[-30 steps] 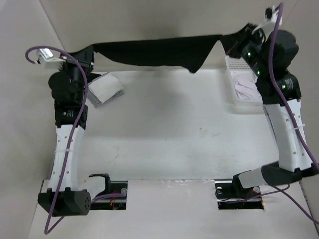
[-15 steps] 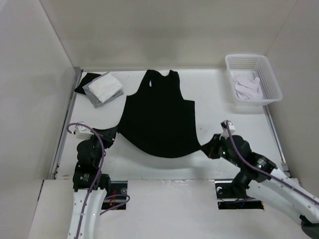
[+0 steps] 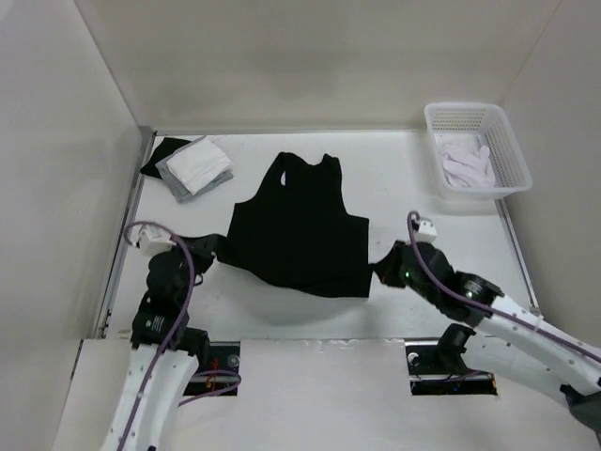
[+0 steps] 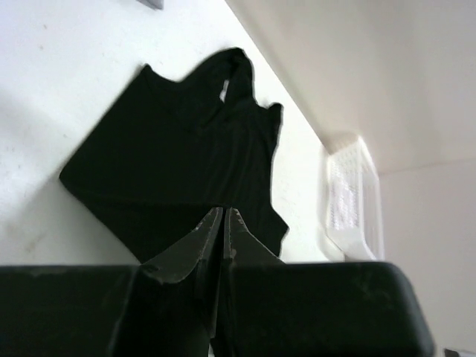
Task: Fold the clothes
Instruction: Fold the tank top
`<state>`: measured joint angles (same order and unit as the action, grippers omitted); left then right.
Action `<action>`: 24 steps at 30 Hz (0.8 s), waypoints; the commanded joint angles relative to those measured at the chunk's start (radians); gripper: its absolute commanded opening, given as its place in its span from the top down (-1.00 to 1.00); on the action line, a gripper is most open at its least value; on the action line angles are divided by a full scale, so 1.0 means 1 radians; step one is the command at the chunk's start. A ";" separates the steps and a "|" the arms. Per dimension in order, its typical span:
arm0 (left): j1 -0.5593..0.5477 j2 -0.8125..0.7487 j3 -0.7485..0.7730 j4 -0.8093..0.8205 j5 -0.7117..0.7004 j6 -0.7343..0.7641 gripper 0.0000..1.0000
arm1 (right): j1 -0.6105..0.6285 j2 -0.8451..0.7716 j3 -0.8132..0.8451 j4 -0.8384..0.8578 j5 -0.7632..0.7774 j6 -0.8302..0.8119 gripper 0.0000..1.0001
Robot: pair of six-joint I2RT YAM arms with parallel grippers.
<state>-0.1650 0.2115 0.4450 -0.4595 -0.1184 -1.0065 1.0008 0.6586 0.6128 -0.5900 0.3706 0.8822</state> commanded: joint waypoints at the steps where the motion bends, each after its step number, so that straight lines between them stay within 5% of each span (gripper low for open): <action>1: 0.002 0.269 -0.008 0.373 -0.073 0.014 0.95 | -0.266 0.125 0.062 0.325 -0.143 -0.198 0.98; 4: 0.005 0.582 0.067 0.647 -0.134 0.009 0.95 | -0.528 0.322 0.148 0.534 -0.332 -0.236 0.99; 8: 0.006 1.028 0.332 0.840 -0.176 0.049 0.94 | -0.691 0.657 0.367 0.682 -0.475 -0.227 0.99; 14: 0.011 1.506 0.763 0.826 -0.155 0.089 0.87 | -0.793 1.126 0.814 0.638 -0.565 -0.200 0.98; 17: 0.023 1.687 0.944 0.737 -0.135 0.108 0.49 | -0.808 1.338 1.031 0.576 -0.552 -0.187 0.64; 20: 0.049 1.717 0.962 0.677 -0.115 0.094 0.18 | -0.813 1.402 1.094 0.544 -0.556 -0.167 0.14; 24: 0.045 1.487 0.664 0.770 -0.141 0.075 0.24 | -0.805 1.230 0.870 0.605 -0.524 -0.203 0.04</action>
<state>-0.1223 1.8992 1.2556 0.2546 -0.2352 -0.9276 0.1886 2.0476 1.5734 -0.0311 -0.1570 0.7021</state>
